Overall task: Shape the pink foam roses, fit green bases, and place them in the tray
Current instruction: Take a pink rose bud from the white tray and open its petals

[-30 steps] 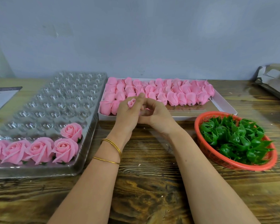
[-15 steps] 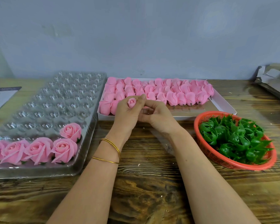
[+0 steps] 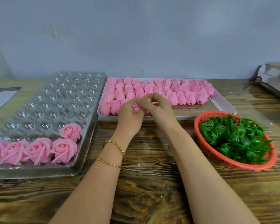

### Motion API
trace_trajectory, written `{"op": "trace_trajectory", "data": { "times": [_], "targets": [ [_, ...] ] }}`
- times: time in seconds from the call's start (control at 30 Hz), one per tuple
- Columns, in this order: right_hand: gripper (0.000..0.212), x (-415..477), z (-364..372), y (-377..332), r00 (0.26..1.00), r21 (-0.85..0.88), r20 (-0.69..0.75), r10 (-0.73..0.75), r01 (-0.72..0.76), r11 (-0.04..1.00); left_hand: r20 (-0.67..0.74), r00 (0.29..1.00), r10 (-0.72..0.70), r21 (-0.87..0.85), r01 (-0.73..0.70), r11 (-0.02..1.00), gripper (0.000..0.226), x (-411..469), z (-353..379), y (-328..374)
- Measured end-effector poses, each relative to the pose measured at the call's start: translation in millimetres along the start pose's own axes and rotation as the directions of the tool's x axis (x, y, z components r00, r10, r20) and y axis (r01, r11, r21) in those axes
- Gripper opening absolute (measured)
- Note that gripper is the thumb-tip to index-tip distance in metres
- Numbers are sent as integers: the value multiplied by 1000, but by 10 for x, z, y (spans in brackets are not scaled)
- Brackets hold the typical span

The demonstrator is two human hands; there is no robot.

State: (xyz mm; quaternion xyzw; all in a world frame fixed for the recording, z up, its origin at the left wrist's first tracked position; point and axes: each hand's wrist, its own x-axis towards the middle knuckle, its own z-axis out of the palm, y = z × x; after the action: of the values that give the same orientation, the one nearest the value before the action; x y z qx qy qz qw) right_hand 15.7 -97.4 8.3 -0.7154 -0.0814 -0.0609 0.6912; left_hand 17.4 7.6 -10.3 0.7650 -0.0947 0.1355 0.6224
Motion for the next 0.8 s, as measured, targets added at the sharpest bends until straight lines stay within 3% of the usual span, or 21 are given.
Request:
{"op": "trace_trajectory", "data": {
  "times": [0.57, 0.8],
  "targets": [
    [13, 11, 31, 11, 1000, -57, -6, -1, 1, 998, -12, 999, -30, 13, 30, 999, 23, 16, 33, -52],
    [7, 28, 15, 30, 997, 92, 31, 75, -77, 993, -101, 994, 36, 42, -32, 999, 30, 64, -9, -28]
  ]
}}
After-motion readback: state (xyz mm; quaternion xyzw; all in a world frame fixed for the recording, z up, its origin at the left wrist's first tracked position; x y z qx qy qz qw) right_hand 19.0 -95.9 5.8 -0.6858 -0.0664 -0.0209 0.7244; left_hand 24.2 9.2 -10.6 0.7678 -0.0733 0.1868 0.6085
